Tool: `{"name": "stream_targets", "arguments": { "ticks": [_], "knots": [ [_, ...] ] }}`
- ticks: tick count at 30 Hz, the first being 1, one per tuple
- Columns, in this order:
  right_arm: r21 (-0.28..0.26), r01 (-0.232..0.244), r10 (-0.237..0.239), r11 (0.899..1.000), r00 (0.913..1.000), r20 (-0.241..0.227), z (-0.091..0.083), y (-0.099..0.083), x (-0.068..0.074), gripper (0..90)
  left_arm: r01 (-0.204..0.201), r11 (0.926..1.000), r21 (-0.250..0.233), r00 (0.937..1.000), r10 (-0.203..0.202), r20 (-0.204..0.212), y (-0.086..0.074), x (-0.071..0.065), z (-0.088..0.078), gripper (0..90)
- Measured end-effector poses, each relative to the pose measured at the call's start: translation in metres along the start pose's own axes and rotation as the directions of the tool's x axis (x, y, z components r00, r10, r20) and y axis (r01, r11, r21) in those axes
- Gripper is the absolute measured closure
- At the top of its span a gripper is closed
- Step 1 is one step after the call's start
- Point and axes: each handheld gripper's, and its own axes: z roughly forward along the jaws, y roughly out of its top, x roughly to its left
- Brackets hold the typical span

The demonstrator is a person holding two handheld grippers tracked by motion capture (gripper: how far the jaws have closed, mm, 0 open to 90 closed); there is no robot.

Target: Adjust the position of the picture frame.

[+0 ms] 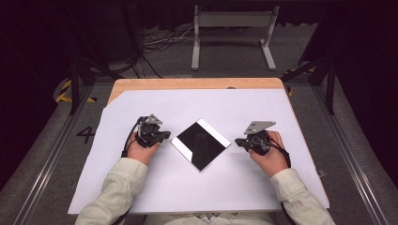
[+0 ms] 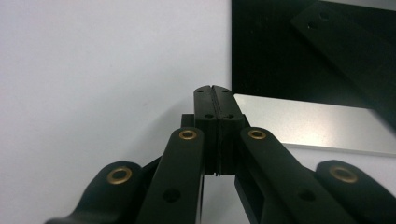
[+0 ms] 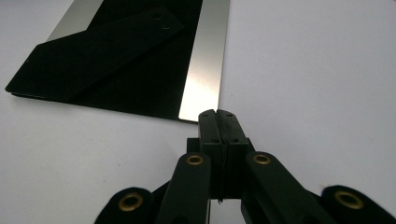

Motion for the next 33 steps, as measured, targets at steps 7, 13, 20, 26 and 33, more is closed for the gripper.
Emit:
{"name": "stream_targets", "arguments": {
  "ticks": [7, 13, 20, 26, 33],
  "knots": [
    [-0.033, -0.027, 0.027, 0.999, 0.9993, 0.025, -0.016, -0.002, -0.007, 90.0, 0.005, 0.9987, 0.051, 0.9998, -0.006, 0.018, 0.0, -0.003, 0.005, 90.0],
    [-0.054, -0.041, 0.043, 0.998, 0.9982, 0.042, -0.025, -0.002, -0.013, 90.0, 0.026, 0.9973, 0.069, 0.9961, -0.032, 0.082, -0.001, -0.001, 0.004, 90.0],
    [-0.081, -0.068, 0.072, 0.994, 0.9957, 0.057, -0.036, -0.005, -0.021, 90.0, -0.029, 0.9946, 0.1, 0.9874, 0.013, 0.157, 0.002, -0.01, 0.007, 90.0],
    [-0.088, -0.075, 0.081, 0.993, 0.995, 0.059, -0.039, -0.006, -0.024, 90.0, -0.065, 0.9898, 0.126, 0.9688, 0.032, 0.246, 0.006, -0.025, 0.014, 90.0],
    [-0.079, -0.102, 0.106, 0.992, 0.9925, 0.06, -0.039, -0.01, -0.028, 89.9, -0.155, 0.9756, 0.155, 0.942, 0.099, 0.321, 0.012, -0.05, 0.021, 90.0]
  ]
}}
